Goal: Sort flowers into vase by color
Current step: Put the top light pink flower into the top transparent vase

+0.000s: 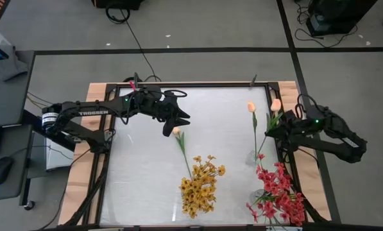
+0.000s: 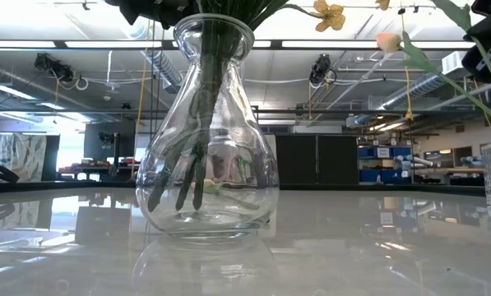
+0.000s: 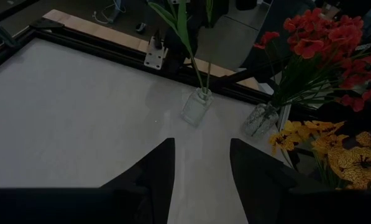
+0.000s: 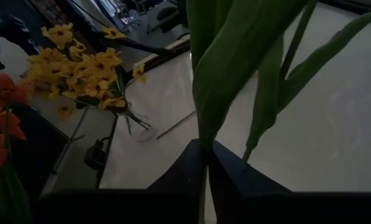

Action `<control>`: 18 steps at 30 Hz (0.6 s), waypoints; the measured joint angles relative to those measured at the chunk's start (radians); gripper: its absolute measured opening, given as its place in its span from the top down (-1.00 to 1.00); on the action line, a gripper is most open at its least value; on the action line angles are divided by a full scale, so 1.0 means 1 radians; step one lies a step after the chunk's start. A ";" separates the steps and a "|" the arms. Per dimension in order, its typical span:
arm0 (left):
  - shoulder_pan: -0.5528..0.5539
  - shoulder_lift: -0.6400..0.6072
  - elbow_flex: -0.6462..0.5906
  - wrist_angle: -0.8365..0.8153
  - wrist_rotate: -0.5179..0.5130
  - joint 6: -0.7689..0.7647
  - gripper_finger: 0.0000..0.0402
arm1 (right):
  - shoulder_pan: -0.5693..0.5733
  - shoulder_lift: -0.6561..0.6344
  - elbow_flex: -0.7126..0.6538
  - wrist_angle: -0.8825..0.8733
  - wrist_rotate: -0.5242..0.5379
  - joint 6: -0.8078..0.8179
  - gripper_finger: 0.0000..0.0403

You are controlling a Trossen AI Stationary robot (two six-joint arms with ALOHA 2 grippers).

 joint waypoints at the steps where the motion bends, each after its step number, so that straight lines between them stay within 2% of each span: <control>1: 0.000 0.000 0.000 0.000 0.000 0.000 0.20 | 0.000 0.000 -0.002 -0.001 0.000 0.000 0.85; 8: 0.000 0.000 0.000 0.000 0.000 0.000 0.20 | 0.000 0.000 -0.003 0.053 0.007 0.000 0.86; 18: 0.000 0.000 0.000 0.000 0.000 0.000 0.20 | 0.000 0.000 -0.003 0.000 0.007 -0.013 0.86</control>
